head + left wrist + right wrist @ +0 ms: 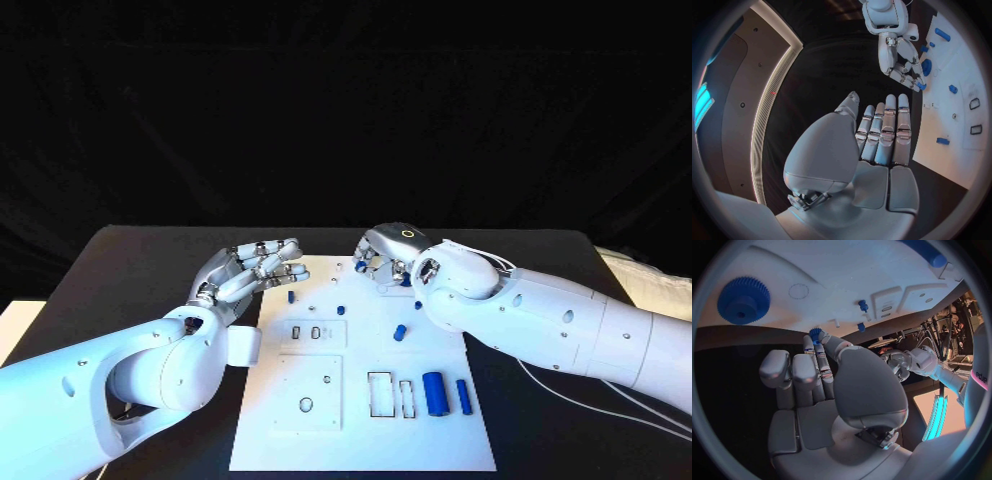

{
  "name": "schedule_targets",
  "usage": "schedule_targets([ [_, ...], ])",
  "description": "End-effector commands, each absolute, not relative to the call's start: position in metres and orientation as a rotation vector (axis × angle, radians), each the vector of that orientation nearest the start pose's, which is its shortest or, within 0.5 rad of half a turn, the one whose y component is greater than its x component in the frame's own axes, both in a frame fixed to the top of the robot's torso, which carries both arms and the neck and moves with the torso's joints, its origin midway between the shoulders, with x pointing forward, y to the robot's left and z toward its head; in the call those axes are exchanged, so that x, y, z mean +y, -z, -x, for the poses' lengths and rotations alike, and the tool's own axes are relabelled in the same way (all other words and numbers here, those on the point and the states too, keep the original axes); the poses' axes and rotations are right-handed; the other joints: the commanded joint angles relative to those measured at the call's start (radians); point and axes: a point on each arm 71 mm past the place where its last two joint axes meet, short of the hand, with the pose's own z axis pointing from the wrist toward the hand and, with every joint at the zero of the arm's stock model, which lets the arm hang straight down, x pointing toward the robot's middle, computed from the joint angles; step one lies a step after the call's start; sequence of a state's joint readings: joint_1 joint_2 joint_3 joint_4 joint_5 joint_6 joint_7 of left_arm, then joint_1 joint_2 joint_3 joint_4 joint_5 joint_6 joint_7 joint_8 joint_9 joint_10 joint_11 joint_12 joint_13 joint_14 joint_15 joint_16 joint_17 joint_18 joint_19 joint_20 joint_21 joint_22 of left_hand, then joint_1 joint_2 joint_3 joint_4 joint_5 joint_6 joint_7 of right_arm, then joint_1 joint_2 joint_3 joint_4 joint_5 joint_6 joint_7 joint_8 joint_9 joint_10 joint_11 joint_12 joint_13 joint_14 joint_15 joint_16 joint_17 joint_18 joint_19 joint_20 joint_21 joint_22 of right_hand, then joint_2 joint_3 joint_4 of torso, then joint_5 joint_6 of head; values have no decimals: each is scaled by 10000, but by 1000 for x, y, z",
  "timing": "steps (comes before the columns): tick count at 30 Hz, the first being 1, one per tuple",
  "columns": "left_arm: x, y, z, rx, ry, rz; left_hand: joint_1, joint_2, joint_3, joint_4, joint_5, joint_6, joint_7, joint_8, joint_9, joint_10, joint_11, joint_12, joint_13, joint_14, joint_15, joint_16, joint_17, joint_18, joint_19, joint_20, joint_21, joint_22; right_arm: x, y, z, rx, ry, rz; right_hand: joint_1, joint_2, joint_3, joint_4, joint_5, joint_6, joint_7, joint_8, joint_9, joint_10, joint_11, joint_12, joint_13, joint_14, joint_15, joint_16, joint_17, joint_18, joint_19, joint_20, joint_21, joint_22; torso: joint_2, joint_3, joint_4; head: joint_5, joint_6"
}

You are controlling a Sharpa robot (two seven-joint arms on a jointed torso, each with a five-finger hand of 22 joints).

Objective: Assemble the parts on the task board

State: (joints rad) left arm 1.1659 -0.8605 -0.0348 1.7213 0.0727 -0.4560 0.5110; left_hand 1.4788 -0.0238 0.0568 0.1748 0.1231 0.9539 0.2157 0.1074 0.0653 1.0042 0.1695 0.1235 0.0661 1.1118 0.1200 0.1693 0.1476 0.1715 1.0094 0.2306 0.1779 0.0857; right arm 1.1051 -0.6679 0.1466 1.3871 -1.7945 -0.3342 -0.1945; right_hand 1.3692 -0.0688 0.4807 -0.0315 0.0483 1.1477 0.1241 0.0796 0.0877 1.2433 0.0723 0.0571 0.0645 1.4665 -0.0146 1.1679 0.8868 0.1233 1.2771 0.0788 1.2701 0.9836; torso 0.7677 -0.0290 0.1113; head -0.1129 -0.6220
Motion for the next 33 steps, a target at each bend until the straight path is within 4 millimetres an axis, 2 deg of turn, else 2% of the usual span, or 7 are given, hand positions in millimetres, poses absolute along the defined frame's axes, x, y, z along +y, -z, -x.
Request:
schedule_targets([
  [1, 169, 169, -446, 13229, 16612, 11557, 9, 89, -6, -71, -9, 26, 69, -47, -9, 30, 18, -64, -13, 72, -1, -43, 9, 117, 66, -20, -54, -15, -152, 163, -517, 14119, -5063, 2408, 76, -25, 89, 11, 71, 16, 91, -62, -5, 49, -59, 34, -6, 229, -4, 61, 5, -118, 31, 20, 51, 25, 33, -18, 48, -32, -22],
  [10, 168, 166, -446, 13226, 16660, 11524, 18, 98, -3, -85, -7, 33, 62, -52, -8, 35, 15, -69, -13, 80, -2, -51, 15, 117, 77, -21, -60, -20, -141, 167, -524, 14153, -5129, 2394, 57, -78, 139, 13, 112, 2, 113, -90, -7, 16, -40, 34, -7, 208, 6, 67, -17, -113, -2, 41, 54, 5, 125, -21, 172, -82, 4],
  [14, 168, 166, -446, 13226, 16651, 11537, 18, 98, -3, -85, -7, 33, 62, -52, -8, 35, 15, -69, -13, 80, -2, -51, 15, 117, 77, -21, -60, -20, -137, 169, -526, 14218, -5098, 2415, 62, -87, 162, 8, 128, -4, 118, -98, -7, 6, -37, 34, -7, 205, 6, 82, 0, -113, -6, 47, 60, 9, 156, -31, 203, -116, 29],
  [33, 168, 167, -446, 13263, 16681, 11559, 23, 98, -4, -93, -8, 36, 59, -55, -7, 39, 13, -71, -12, 84, -3, -55, 19, 117, 83, -22, -64, -22, -130, 177, -534, 14680, -4793, 2437, 29, -143, 207, 16, 140, -34, 140, -127, -13, -41, -17, 30, -10, 183, 17, 80, -37, -112, -21, 71, 80, 23, 193, -50, 215, -113, -13],
])
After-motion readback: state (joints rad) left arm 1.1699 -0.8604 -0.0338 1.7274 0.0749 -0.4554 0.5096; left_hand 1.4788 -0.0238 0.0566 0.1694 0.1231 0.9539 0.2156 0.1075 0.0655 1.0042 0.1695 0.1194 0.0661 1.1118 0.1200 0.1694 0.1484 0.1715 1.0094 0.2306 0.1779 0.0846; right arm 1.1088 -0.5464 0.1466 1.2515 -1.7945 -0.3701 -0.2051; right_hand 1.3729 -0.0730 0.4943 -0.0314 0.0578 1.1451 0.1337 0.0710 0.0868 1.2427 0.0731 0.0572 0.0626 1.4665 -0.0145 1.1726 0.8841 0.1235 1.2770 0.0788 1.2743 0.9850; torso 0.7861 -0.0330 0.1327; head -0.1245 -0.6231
